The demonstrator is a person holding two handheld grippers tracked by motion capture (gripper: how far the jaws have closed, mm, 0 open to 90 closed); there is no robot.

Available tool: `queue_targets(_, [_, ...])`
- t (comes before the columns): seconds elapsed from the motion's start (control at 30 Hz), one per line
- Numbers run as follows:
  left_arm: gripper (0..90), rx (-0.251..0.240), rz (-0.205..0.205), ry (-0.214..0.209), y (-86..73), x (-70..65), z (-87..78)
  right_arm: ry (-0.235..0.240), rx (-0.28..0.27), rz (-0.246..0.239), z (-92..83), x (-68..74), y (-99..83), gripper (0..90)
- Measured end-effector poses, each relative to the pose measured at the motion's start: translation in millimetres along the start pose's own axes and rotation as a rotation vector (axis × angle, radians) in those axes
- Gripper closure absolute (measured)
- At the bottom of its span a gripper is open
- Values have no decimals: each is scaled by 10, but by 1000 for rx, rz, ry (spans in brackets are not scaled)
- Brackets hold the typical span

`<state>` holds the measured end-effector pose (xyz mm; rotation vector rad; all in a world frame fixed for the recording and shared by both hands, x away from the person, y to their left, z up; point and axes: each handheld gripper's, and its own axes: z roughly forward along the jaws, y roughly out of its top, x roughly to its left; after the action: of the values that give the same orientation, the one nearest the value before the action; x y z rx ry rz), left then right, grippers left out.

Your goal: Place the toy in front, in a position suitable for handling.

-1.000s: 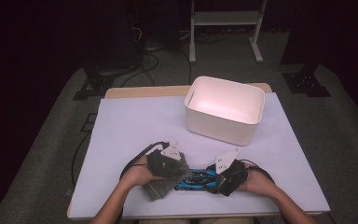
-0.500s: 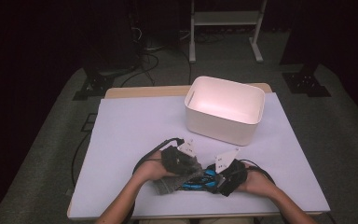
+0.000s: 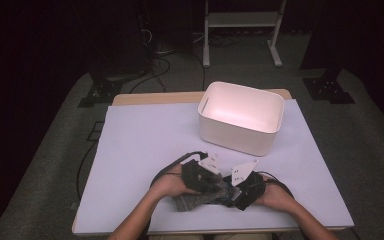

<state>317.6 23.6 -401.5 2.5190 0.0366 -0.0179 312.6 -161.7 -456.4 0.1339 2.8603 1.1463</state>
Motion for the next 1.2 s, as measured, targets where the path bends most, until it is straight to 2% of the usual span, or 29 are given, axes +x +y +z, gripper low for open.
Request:
queue_targets(0.13, [792, 11, 15, 4, 8, -28, 0, -1, -5, -5, -8, -2, -22, 228])
queue_targets(0.33, [790, 26, 9, 30, -80, -70, -83, -4, -8, -4, 6, 6, -8, 228])
queue_targets(0.43, [789, 31, 28, 41, -27, -72, -48, -4, -10, -5, 22, 3, 3, 228])
queue_targets(0.57, [788, 19, 40, 78, 99, -72, 75, -4, -18, 9, 31, 13, 6, 228])
queue_targets(0.73, [780, 6, 29, 75, 157, -32, 172, -1, -15, 7, 23, 2, -9, 228])
queue_targets(0.9, [780, 20, 2, 74, 77, -14, 81, -2, -15, 8, 22, 7, -6, 229])
queue_targets(1.03, [779, 8, -16, 100, 0, 28, -8, -2, -16, 9, 25, 6, -4, 229])
queue_targets(1.2, [780, -6, -14, 89, 47, 36, 51, 1, -18, 12, 29, 7, -2, 228])
